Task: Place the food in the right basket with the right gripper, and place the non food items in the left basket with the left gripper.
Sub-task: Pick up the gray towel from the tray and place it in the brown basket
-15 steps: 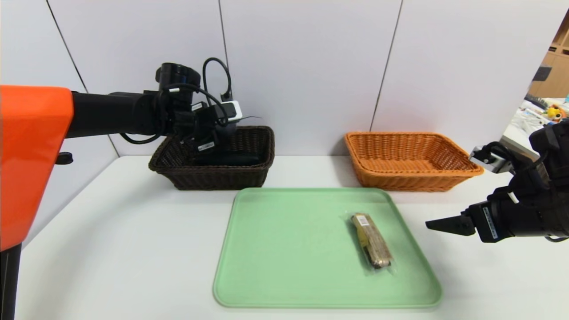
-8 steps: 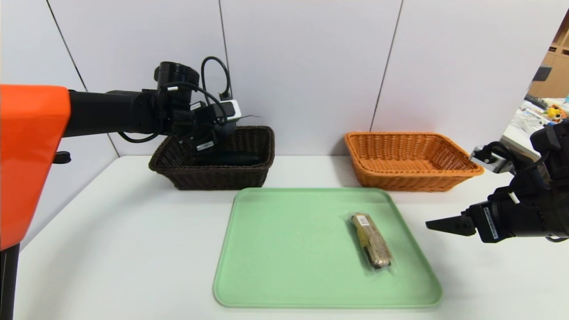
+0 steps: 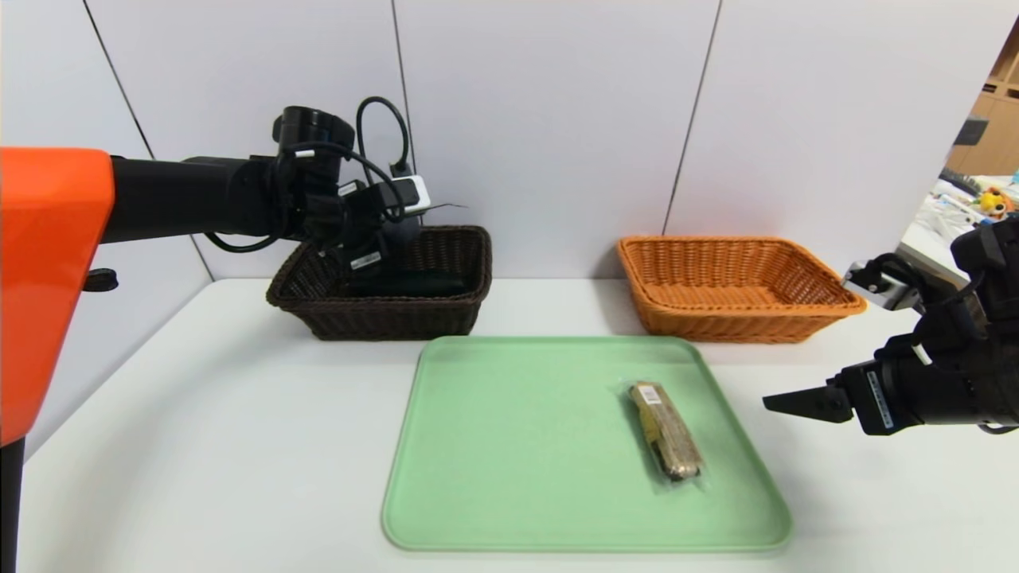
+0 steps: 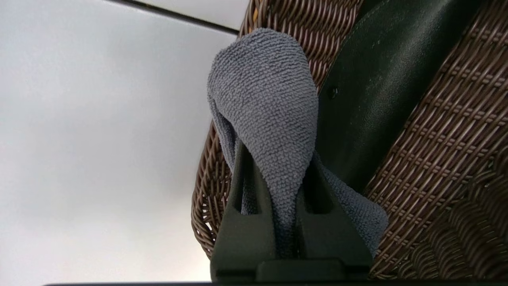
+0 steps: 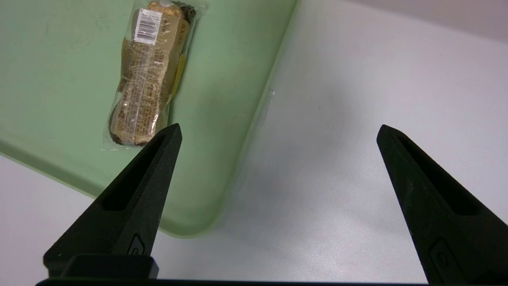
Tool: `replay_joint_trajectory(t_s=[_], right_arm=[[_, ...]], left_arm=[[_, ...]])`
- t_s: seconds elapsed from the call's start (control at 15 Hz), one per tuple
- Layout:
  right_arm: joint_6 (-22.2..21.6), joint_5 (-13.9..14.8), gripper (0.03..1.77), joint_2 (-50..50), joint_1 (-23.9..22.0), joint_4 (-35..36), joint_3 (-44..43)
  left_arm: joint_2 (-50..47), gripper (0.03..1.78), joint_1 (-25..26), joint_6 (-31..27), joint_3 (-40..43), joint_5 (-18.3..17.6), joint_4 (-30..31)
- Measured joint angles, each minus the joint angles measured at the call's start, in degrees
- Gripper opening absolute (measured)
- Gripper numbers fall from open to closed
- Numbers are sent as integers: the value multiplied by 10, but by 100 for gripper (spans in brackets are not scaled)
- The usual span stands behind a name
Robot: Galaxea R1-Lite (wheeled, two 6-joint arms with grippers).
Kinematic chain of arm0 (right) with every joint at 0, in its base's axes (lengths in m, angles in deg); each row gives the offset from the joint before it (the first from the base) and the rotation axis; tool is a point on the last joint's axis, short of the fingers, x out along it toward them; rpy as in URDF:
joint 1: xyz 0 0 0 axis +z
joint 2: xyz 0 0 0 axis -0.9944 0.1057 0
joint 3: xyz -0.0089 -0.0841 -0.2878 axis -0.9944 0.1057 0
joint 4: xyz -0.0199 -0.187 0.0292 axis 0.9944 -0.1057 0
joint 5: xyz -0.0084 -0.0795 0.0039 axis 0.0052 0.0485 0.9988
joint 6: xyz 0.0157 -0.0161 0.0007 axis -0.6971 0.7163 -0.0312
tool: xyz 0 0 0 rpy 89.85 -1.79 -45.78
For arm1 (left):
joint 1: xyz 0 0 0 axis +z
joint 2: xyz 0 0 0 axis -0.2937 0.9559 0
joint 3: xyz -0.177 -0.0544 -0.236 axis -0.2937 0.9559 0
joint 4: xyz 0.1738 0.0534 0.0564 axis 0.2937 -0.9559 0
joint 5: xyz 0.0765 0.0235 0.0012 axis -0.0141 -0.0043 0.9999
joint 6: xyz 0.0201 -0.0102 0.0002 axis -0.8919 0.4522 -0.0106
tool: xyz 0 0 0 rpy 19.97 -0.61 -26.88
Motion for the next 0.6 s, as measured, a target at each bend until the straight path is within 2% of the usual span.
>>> replay_joint_trajectory(t_s=[0.27, 0.6], right_arm=[[0, 0, 170, -1, 2, 0, 0], [0, 0, 170, -1, 5, 0, 0]], left_arm=[[-2, 83, 0, 0, -1, 0, 0], [-4, 124, 0, 20, -1, 0, 1]])
